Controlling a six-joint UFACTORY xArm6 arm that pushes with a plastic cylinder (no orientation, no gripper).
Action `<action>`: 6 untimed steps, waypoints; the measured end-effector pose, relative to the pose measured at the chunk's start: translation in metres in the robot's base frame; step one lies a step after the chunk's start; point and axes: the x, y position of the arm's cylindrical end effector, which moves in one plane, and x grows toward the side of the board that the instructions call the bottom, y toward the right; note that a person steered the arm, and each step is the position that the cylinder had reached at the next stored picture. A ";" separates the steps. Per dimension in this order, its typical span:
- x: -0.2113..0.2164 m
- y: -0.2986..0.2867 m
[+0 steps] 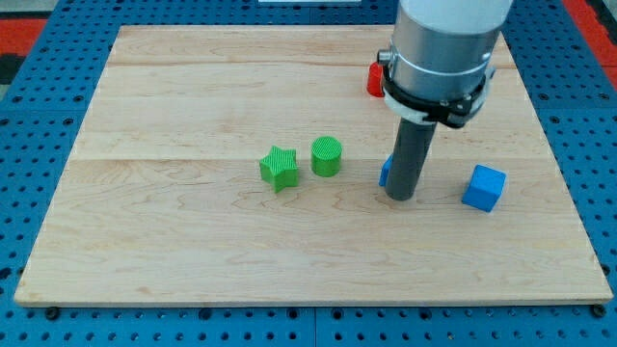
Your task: Slide blue triangle towards green star
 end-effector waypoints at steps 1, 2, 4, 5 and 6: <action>-0.015 0.040; -0.028 0.042; -0.029 -0.035; -0.029 -0.051; -0.042 -0.036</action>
